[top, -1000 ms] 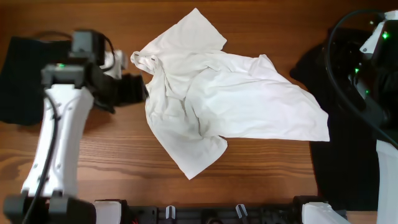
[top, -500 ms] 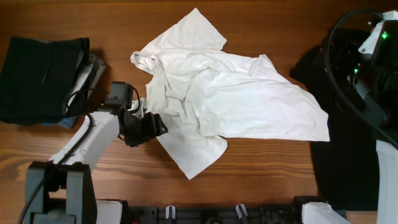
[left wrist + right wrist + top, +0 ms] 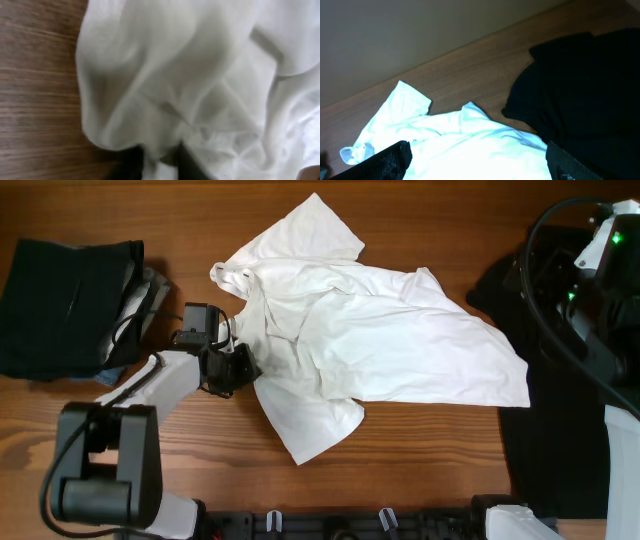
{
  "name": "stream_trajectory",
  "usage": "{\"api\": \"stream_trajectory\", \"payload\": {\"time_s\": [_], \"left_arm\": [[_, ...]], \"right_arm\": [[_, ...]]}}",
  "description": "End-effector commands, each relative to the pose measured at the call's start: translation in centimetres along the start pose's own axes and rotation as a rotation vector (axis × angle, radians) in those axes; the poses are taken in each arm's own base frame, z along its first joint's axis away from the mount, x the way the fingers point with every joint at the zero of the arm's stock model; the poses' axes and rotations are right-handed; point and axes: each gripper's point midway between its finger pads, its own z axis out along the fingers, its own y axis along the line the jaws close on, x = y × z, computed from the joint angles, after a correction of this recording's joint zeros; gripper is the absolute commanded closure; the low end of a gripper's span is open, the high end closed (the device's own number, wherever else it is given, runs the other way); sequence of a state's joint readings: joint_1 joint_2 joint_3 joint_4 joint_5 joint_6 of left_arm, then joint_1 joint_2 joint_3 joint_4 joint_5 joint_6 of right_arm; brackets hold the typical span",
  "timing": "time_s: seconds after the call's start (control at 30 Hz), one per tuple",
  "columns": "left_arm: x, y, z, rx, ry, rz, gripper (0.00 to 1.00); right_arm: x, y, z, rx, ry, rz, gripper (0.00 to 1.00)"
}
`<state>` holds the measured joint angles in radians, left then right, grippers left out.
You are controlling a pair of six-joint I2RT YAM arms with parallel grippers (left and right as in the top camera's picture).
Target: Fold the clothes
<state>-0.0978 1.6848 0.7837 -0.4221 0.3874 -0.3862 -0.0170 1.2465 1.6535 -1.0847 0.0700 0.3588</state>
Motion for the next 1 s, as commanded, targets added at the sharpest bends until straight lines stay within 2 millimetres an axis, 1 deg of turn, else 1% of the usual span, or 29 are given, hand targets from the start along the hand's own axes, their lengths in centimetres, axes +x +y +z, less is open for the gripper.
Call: {"api": "stream_trajectory", "payload": {"time_s": [0.0,0.1,0.2,0.3,0.4,0.43,0.47,0.5,0.53,0.6,0.63,0.67,0.7,0.73,0.8,0.83,0.9,0.97], "left_arm": [[3.5,4.1,1.2,-0.140,0.119,-0.072,0.96],[3.7,5.4,-0.5,-0.159,0.138,-0.159,0.96],[3.3,7.4,-3.6,-0.190,0.115,-0.282,0.96],[2.8,10.7,-7.9,-0.256,0.047,-0.425,0.96],[3.0,14.5,-12.1,-0.312,-0.054,-0.587,0.96],[3.1,15.6,-13.3,-0.311,-0.094,-0.640,0.96],[3.2,16.3,-14.1,-0.308,-0.122,-0.677,0.96],[3.2,17.3,-15.3,-0.299,-0.169,-0.733,0.96],[3.4,17.9,-16.1,-0.295,-0.200,-0.770,0.96],[3.6,18.8,-17.2,-0.289,-0.237,-0.798,0.94],[3.8,19.1,-17.5,-0.282,-0.245,-0.793,0.87],[3.8,19.2,-17.6,-0.281,-0.245,-0.798,0.84],[4.0,19.2,-17.5,-0.281,-0.239,-0.803,0.75],[4.1,19.1,-17.5,-0.281,-0.234,-0.803,0.62],[4.1,19.0,-17.4,-0.282,-0.227,-0.782,0.51],[4.1,19.0,-17.4,-0.283,-0.224,-0.780,0.44],[4.3,18.9,-17.3,-0.282,-0.215,-0.781,0.40],[4.2,18.6,-17.2,-0.266,-0.212,-0.772,0.39]], "right_arm": [[0.2,0.1,0.1,-0.010,0.010,0.011,0.09],[0.1,0.1,0.1,-0.011,0.006,0.011,0.09],[0.1,0.1,0.2,-0.010,0.007,0.010,0.09],[0.2,0.1,0.4,-0.008,0.014,0.011,0.09],[0.3,0.1,0.7,-0.005,0.022,0.010,0.09],[0.4,0.1,0.9,-0.003,0.027,0.010,0.09],[0.4,0.1,1.1,-0.003,0.031,0.011,0.09],[0.6,0.3,1.5,-0.009,0.047,0.010,0.09],[0.8,0.3,2.0,-0.008,0.060,0.009,0.09],[1.4,0.5,3.3,-0.012,0.101,0.006,0.09],[2.3,0.8,4.5,-0.024,0.147,0.006,0.07],[2.8,0.9,5.3,-0.031,0.175,0.006,0.06],[3.6,1.0,6.4,-0.035,0.219,0.007,0.06],[4.8,1.1,7.8,-0.033,0.275,0.008,0.06],[6.7,0.9,10.0,-0.023,0.366,-0.001,0.05],[7.7,0.9,11.0,-0.026,0.412,-0.015,0.05],[9.8,1.4,12.8,-0.065,0.509,-0.053,0.05],[12.0,2.7,14.4,-0.159,0.607,-0.116,0.07]]}}
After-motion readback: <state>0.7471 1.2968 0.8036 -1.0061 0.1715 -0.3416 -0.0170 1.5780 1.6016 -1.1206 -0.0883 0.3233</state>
